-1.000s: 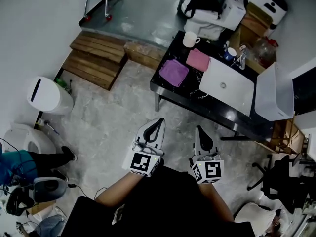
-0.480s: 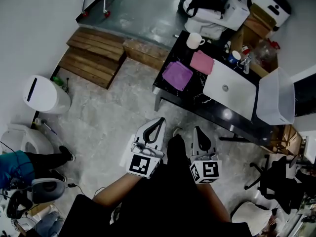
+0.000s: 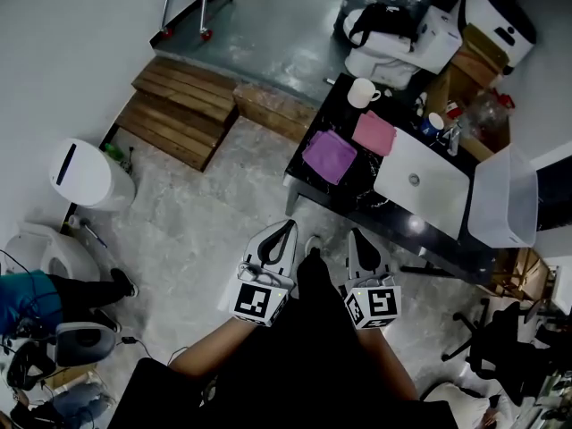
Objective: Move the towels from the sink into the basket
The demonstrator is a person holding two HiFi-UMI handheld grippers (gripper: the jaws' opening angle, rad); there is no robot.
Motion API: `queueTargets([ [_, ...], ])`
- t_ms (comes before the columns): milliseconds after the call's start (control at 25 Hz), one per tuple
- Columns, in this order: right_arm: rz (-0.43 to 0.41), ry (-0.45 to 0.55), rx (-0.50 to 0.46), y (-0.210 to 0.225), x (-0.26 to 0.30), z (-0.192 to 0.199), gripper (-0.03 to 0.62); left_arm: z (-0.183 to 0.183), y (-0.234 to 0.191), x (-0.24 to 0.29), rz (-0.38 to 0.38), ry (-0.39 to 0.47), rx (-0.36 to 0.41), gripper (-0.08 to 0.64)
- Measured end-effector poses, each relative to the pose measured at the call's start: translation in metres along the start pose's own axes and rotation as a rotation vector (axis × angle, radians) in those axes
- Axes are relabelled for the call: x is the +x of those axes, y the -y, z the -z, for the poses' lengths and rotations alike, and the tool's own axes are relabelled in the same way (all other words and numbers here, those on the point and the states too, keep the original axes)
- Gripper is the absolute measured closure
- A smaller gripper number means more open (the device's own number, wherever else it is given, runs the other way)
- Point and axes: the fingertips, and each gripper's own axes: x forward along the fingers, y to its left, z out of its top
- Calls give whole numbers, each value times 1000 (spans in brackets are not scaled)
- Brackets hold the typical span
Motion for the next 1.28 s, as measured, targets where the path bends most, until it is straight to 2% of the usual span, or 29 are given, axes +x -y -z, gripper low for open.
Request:
queueTargets([
  [120,-20,-13,16,9,19,0,574,0,-8,16,-16,-14,10,555],
  [360,-65,-112,26,25,61,14,574,3,-15,53,-5,-19,24,555],
  [560,-77,-134,31,47,93,17,573,11,-20,83,-4,-36,30,555],
  [1200,-207,-244,14,104,214,51,571,38,-54,181,-144,-129,11,555],
  [1280,-226,-260,10,108,225,59,544,38,-58,188,-164,-129,14,555],
])
